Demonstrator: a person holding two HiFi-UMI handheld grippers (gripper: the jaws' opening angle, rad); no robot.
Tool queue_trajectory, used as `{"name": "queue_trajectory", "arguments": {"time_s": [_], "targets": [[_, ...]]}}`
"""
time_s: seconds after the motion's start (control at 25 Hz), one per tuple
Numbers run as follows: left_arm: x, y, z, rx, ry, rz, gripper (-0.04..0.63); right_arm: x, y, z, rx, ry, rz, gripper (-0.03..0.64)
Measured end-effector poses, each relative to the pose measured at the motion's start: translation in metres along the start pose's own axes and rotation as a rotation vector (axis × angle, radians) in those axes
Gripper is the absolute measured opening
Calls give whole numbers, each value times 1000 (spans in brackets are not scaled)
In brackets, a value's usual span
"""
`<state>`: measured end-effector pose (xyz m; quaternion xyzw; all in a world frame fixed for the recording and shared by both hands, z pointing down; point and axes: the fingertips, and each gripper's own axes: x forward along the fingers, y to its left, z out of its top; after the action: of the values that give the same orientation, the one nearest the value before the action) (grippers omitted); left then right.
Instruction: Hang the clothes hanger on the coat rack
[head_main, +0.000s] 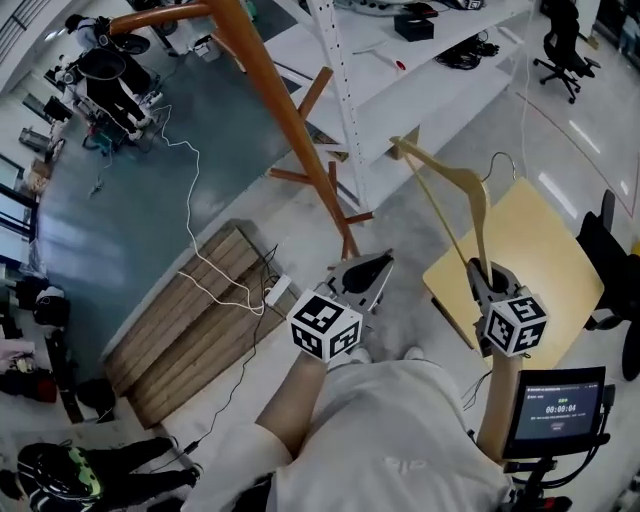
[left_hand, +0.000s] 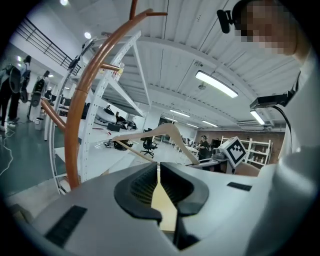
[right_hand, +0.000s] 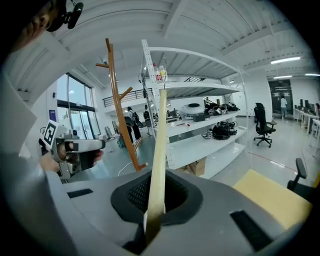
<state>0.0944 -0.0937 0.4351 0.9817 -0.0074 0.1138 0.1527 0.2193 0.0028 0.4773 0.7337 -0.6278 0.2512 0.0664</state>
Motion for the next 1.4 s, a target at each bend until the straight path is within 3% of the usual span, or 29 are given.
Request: {"name": "queue_trajectory", "arguments": {"time_s": [0.32,0.72,1.12,1.4], "targets": [[-27,54,24,-30,-68,174,8,74,12,60,-120,3,103,8],[-80,86,40,-70,-117,367,8,145,50,121,-262,26,200,8],[-125,99,29,-119,-131,504,8,181,84,141,-312,38,251,8],[-139,101,22,-133,-145,544,8,191,99,136,-338,49,278,8]]}}
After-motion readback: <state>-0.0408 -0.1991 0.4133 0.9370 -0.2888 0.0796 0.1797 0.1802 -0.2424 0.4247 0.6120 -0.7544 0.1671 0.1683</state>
